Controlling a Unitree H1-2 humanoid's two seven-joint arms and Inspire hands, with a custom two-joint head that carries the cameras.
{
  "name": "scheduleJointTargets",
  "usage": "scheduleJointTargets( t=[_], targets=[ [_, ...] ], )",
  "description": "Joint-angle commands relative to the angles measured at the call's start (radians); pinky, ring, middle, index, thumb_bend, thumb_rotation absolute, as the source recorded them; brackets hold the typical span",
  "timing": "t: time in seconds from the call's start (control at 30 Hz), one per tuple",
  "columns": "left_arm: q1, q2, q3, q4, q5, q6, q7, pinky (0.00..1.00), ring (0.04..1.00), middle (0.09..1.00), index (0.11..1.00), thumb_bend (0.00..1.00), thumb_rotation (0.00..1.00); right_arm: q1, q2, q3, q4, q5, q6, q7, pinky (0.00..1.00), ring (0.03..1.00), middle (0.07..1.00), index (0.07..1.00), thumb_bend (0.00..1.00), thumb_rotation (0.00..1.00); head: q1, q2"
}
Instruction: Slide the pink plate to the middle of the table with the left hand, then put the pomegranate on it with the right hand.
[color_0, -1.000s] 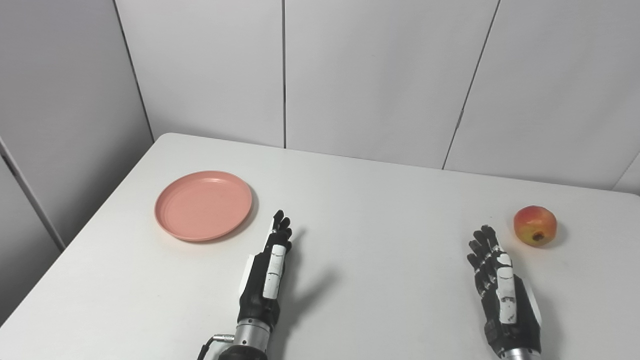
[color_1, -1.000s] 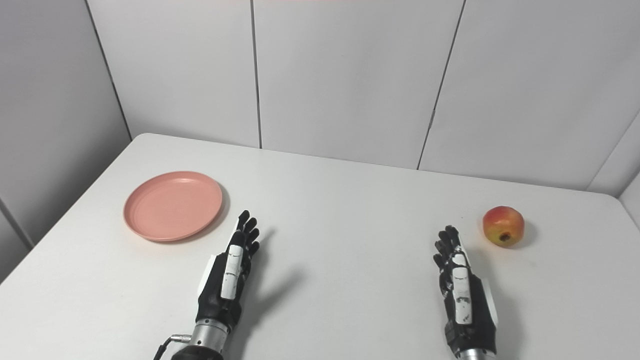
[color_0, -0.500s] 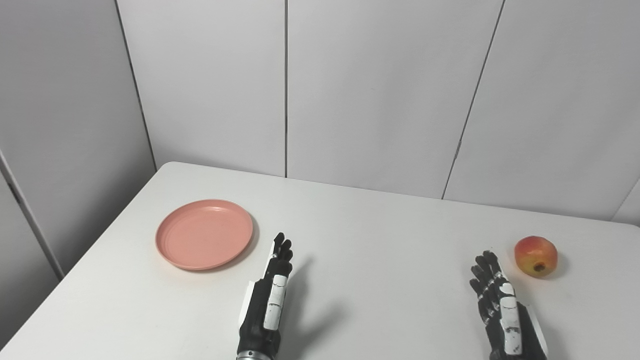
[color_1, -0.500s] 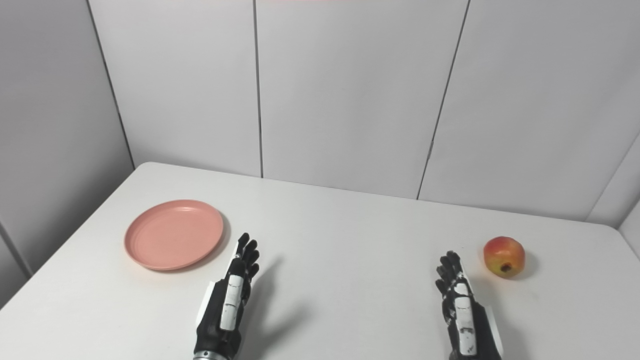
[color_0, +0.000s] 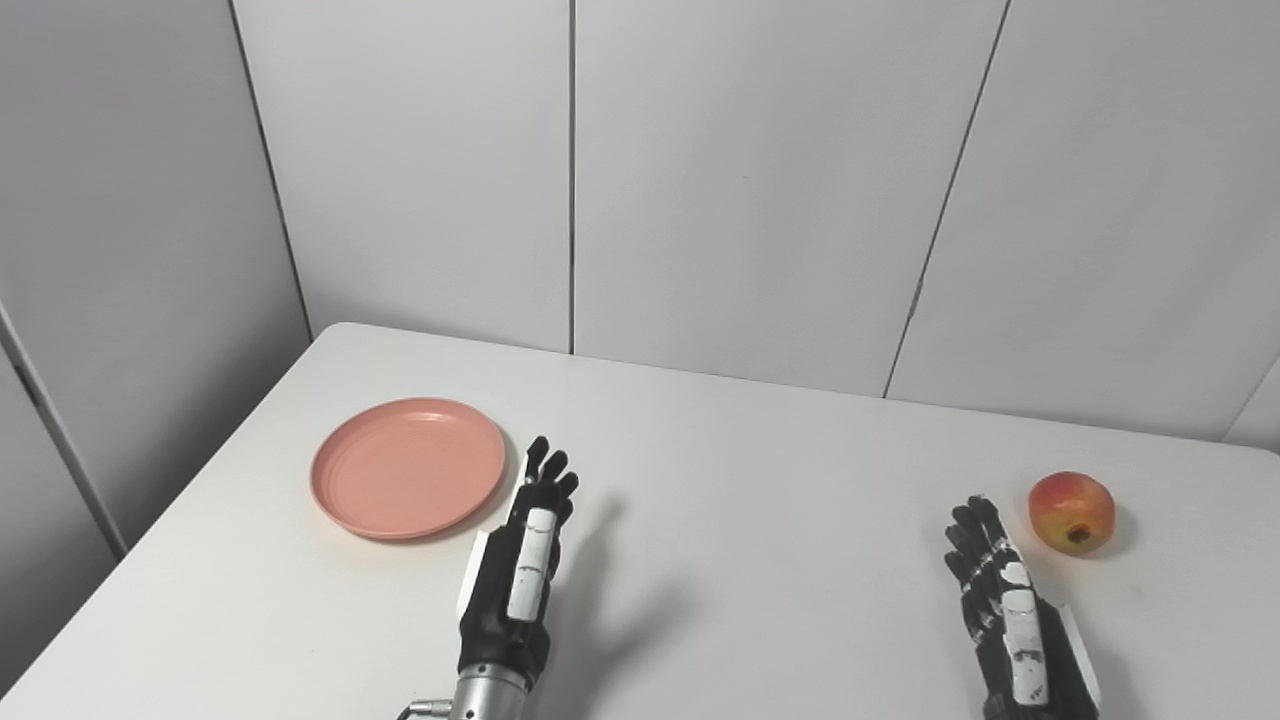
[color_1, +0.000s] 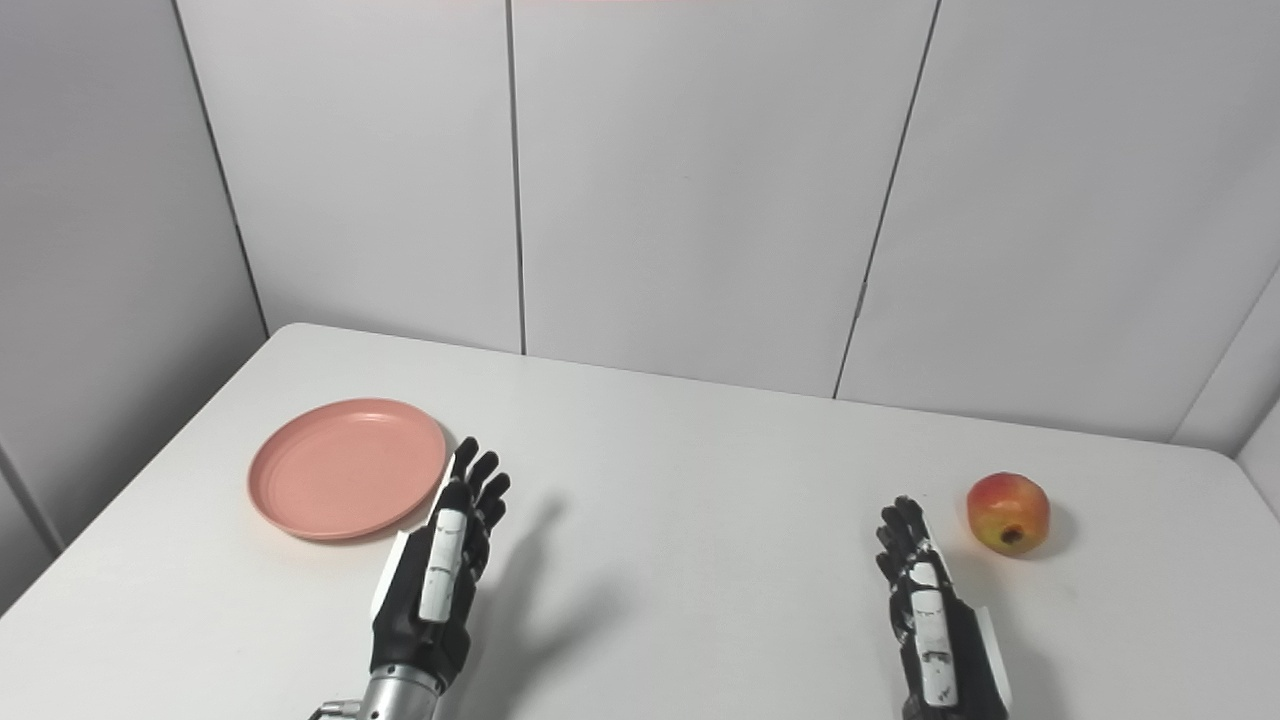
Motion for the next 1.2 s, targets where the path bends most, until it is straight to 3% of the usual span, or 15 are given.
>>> scheduleJointTargets(
  t=[0.0, 0.07, 0.13, 0.2, 0.27, 0.43, 0.57, 0.73, 1.0, 1.17],
  targets=[
    [-0.090, 0.024, 0.020, -0.056, -0.018, 0.050, 0.005, 0.99, 0.916, 0.910, 0.911, 0.83, 0.82, 0.089, 0.012, -0.006, 0.091, 0.007, -0.034, 0.004, 1.00, 0.965, 0.948, 0.944, 0.76, 0.94, 0.001, 0.001],
    [-0.125, 0.046, 0.038, -0.068, -0.033, 0.086, 0.000, 0.99, 0.916, 0.904, 0.888, 0.83, 0.82, 0.088, 0.013, -0.005, 0.092, 0.005, -0.035, 0.004, 1.00, 0.962, 0.946, 0.941, 0.76, 0.93, 0.000, 0.003],
    [-0.164, 0.081, 0.059, -0.071, -0.055, 0.102, -0.013, 0.99, 0.908, 0.882, 0.794, 0.80, 0.78, 0.088, 0.013, -0.004, 0.093, 0.003, -0.034, 0.004, 1.00, 0.961, 0.946, 0.939, 0.76, 0.93, -0.001, 0.003],
    [-0.193, 0.113, 0.078, -0.071, -0.084, 0.110, -0.029, 0.96, 0.883, 0.860, 0.755, 0.75, 0.75, 0.087, 0.015, -0.005, 0.092, 0.002, -0.031, 0.002, 0.99, 0.958, 0.944, 0.932, 0.77, 0.93, -0.002, 0.003],
    [-0.217, 0.144, 0.102, -0.060, -0.130, 0.111, -0.045, 0.95, 0.872, 0.852, 0.766, 0.75, 0.73, 0.086, 0.016, -0.004, 0.094, 0.000, -0.032, 0.000, 0.99, 0.958, 0.943, 0.931, 0.77, 0.92, -0.003, 0.001],
    [-0.258, 0.214, 0.151, -0.019, -0.207, 0.107, -0.076, 0.89, 0.799, 0.794, 0.795, 0.75, 0.56, 0.087, 0.017, -0.003, 0.098, -0.002, -0.037, 0.001, 0.98, 0.956, 0.945, 0.928, 0.78, 0.92, -0.003, -0.003],
    [-0.289, 0.321, 0.168, 0.044, -0.243, 0.093, -0.153, 0.85, 0.792, 0.798, 0.811, 0.74, 0.66, 0.088, 0.017, -0.002, 0.094, -0.008, -0.033, 0.000, 0.98, 0.951, 0.942, 0.927, 0.77, 0.93, -0.003, -0.001],
    [-0.353, 0.446, 0.199, 0.160, -0.275, 0.071, -0.228, 0.80, 0.789, 0.802, 0.812, 0.82, 0.66, 0.089, 0.018, -0.002, 0.093, -0.011, -0.037, 0.000, 0.97, 0.952, 0.944, 0.928, 0.77, 0.93, -0.001, 0.002],
    [-0.427, 0.517, 0.252, 0.251, -0.272, 0.065, -0.225, 0.79, 0.794, 0.806, 0.808, 0.78, 0.66, 0.095, 0.017, 0.000, 0.084, -0.013, -0.035, 0.002, 0.98, 0.955, 0.946, 0.927, 0.77, 0.94, -0.001, 0.011],
    [-0.474, 0.571, 0.272, 0.365, -0.266, 0.052, -0.241, 0.80, 0.814, 0.822, 0.836, 0.75, 0.68, 0.100, 0.015, 0.001, 0.078, -0.017, -0.046, 0.003, 0.97, 0.951, 0.943, 0.922, 0.78, 0.94, 0.000, 0.018]
  ],
)
